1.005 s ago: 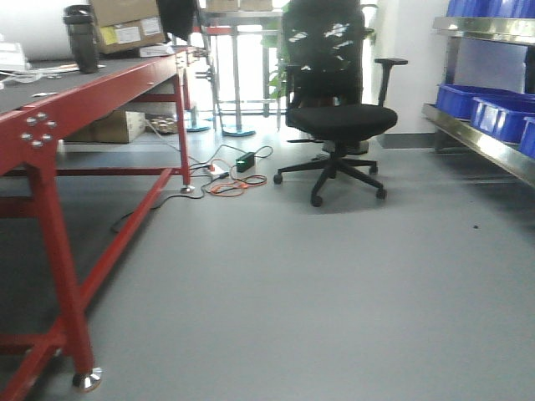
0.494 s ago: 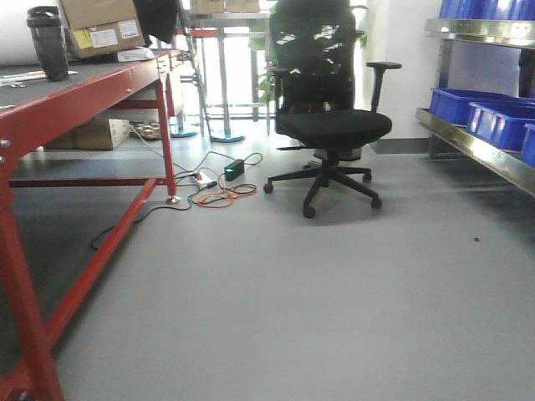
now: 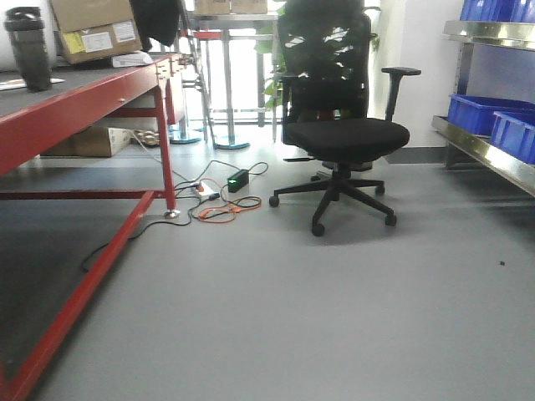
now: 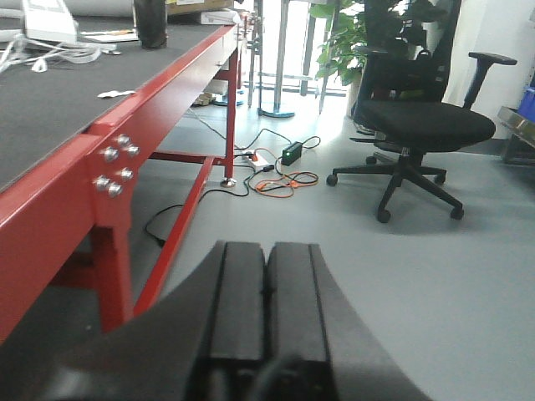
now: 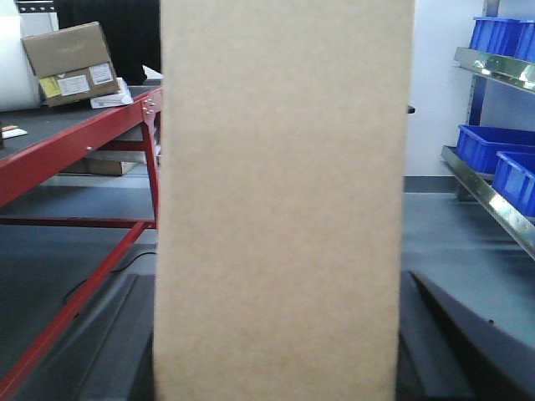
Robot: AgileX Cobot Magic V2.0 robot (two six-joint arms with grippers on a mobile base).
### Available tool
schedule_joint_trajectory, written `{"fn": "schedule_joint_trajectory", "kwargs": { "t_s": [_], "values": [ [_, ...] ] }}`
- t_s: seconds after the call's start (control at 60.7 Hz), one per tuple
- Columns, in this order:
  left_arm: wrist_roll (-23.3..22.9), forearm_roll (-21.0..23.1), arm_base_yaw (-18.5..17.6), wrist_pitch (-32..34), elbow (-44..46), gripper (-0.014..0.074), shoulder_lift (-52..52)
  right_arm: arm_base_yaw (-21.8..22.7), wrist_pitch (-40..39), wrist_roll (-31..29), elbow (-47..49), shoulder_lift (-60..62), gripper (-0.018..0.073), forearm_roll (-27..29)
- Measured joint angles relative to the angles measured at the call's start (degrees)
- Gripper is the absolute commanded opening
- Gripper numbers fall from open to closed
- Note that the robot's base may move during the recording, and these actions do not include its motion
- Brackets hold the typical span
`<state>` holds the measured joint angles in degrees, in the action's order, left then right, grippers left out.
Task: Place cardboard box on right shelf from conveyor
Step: 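Drive the base to the steel shelf holding the box in the right gripper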
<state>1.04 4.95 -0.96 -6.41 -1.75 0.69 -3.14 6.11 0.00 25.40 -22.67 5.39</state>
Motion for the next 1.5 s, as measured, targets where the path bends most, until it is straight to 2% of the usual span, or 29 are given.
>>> {"fn": "schedule_joint_trajectory", "kwargs": {
  "t_s": [1.499],
  "values": [
    [0.0,0.0,0.0,0.0,0.0,-0.0119,0.0,0.0,0.0,0.0,0.0,0.0,0.0055,0.0]
  ]
}}
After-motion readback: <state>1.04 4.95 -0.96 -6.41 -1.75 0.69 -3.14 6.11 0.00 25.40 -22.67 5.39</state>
